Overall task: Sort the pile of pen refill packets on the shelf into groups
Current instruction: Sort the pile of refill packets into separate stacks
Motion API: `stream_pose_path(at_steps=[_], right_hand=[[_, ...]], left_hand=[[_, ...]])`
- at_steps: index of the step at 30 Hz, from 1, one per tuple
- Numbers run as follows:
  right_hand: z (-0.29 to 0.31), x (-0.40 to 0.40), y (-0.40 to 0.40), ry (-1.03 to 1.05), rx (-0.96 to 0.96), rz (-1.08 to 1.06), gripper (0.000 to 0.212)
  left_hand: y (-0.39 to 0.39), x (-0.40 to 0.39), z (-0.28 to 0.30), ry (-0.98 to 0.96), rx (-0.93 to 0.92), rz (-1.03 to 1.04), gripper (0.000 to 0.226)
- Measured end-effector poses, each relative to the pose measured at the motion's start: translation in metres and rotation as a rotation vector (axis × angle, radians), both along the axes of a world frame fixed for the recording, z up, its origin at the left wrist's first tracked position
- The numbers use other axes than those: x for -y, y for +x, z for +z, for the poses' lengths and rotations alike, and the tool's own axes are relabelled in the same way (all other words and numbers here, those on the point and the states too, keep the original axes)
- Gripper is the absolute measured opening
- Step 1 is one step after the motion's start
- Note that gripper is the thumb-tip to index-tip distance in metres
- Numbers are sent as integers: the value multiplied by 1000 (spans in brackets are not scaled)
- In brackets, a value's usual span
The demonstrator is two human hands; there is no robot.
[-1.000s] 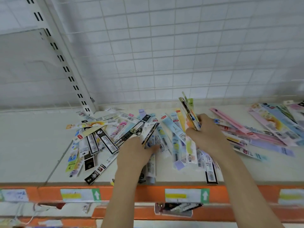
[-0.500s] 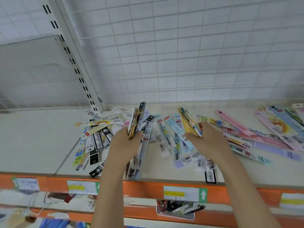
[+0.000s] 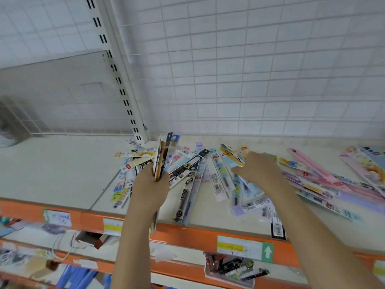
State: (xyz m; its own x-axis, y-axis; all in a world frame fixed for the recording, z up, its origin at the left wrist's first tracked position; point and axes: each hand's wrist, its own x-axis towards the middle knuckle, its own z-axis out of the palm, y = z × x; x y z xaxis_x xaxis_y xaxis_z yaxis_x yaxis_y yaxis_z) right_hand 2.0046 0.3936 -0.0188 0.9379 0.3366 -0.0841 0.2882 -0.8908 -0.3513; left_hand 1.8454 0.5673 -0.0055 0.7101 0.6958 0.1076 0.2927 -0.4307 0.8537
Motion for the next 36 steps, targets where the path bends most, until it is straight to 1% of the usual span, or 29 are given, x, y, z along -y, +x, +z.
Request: stream_pose_path(at_steps=[2, 5, 10, 12, 15, 17, 19, 24, 25, 26, 28, 29, 31, 32, 34, 36], right_hand=[[-5, -1, 4, -29, -12, -11, 29], [-8, -1, 10, -19, -60, -1, 27], [-1, 1, 13, 93, -57, 38, 17], [4, 2, 12, 154, -88, 59, 6], [7, 4, 11, 260, -139, 55, 24], [7, 4, 10, 281, -133, 32, 34], [5, 2, 11, 246, -107, 12, 42], [3, -13, 9, 224, -87, 64, 49], [3, -17, 11, 219, -96, 77, 47], [3, -21, 11, 212, -104, 92, 40], [3, -28, 15, 178, -100, 106, 13], [3, -31, 16, 163, -96, 110, 9], [1, -36, 17, 124, -111, 116, 28], [-1, -38, 17, 92, -116, 113, 33], [-5, -42, 17, 25, -125, 107, 33], [-6, -45, 17, 15, -135, 94, 27]], left_hand=[[-2, -1, -3, 27, -32, -10, 27], [-2, -1, -7, 49, -110, -11, 33], [5, -2, -16, 139, -234, -3, 39], [10, -1, -20, 162, -266, -12, 40], [17, 1, -25, 179, -298, -27, 43], [20, 1, -27, 193, -307, -38, 40], [22, 1, -27, 197, -302, -39, 37], [20, -2, -24, 186, -282, -5, 39], [19, -4, -24, 185, -287, -2, 39], [19, -6, -24, 181, -292, 1, 38], [17, -10, -23, 168, -299, 11, 35], [17, -12, -23, 166, -298, 14, 33], [15, -14, -22, 162, -290, 21, 32], [14, -16, -21, 163, -284, 24, 31], [14, -18, -19, 159, -280, 32, 31], [16, -21, -18, 162, -288, 35, 33]])
